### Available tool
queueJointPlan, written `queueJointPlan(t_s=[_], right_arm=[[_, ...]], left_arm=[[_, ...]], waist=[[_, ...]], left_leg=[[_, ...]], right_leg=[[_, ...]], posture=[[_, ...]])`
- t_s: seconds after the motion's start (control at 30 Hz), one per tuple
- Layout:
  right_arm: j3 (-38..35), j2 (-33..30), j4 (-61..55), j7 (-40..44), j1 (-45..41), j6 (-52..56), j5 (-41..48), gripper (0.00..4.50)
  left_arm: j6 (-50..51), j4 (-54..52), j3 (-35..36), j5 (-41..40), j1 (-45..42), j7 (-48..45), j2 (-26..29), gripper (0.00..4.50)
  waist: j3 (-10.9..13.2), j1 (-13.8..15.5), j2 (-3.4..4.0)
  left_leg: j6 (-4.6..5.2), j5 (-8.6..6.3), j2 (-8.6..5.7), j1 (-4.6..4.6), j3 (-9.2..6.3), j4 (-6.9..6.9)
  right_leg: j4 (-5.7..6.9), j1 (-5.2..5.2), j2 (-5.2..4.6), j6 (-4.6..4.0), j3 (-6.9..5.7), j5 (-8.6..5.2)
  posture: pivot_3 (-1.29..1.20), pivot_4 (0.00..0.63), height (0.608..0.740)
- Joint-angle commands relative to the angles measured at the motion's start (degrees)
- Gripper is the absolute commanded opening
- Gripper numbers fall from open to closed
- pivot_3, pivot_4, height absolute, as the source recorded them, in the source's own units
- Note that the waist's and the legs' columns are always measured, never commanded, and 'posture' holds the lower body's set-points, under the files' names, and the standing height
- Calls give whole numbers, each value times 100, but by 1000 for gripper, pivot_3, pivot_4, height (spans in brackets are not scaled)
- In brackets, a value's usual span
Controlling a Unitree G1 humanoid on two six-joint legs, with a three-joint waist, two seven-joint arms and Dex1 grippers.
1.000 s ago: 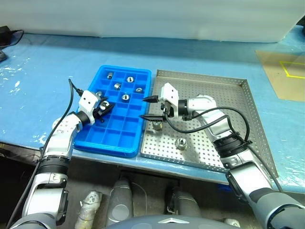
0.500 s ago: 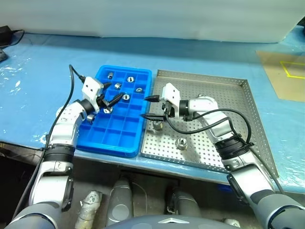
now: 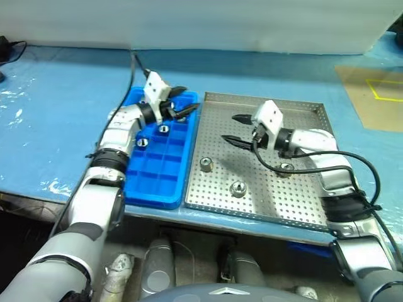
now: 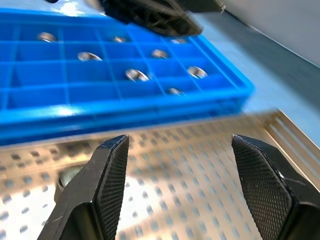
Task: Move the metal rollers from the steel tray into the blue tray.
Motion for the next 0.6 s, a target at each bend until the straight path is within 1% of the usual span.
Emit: queueJointPlan(t_s=[0.03,0.1,0.17,0.27,0.37,0.5,0.57,0.6], right_arm=[[-796,-344,-1133,-416,686,544,185,3344],[-1038,-428,-1680,-607,1176,850,239,3344],[-1235,-468,-2191,-775,1622,1145,301,3344],[-1547,-428,-2882,-1039,2203,1580,447,3344],[-1783,-382,-3388,-1316,2669,1886,480,3344],[-2001,-300,-3811,-1595,2982,2160,611,3344],[-2040,-335,-3963,-1693,3103,2261,604,3344],[-2079,-332,-4039,-1730,3152,2313,638,3344]], left_arm=[[-381,703,-222,233,-600,-376,-467,3675],[-524,952,-326,338,-716,-733,-651,3675],[-648,1127,-384,418,-793,-1003,-780,3675],[-760,1386,-421,530,-881,-1124,-1011,3675],[-1017,1631,-585,817,-869,-1014,-1295,3675],[-920,1928,-539,987,-943,-528,-1720,3675],[-1189,1983,-738,1290,-912,-406,-1785,3675],[-1216,1988,-731,1309,-913,-461,-1818,3675]], waist=[[0,-42,0],[0,-147,0],[-1,-334,0],[-2,-577,1],[-4,-716,5],[-4,-838,6],[-4,-896,6],[-5,-946,6]], left_leg=[[0,0,-1,0,-1,-4],[9,-5,-1,5,1,-4],[25,-14,-3,15,9,-7],[40,-23,-3,26,15,-16],[40,-24,-1,34,16,-13],[51,-31,-3,38,15,11],[65,-39,-3,36,16,31],[68,-41,-2,36,16,32]], right_leg=[[-1,1,0,0,-1,0],[-8,8,0,0,2,0],[-18,13,0,1,9,0],[-22,15,3,0,16,-1],[-31,18,11,-22,23,-14],[-44,42,5,-10,25,-8],[-46,49,3,-6,30,-5],[-50,53,-1,-4,30,-4]], posture=[[-383,150,740],[-447,150,740],[-501,150,740],[-568,150,740],[-619,150,740],[-662,150,740],[-682,150,740],[-685,150,740]])
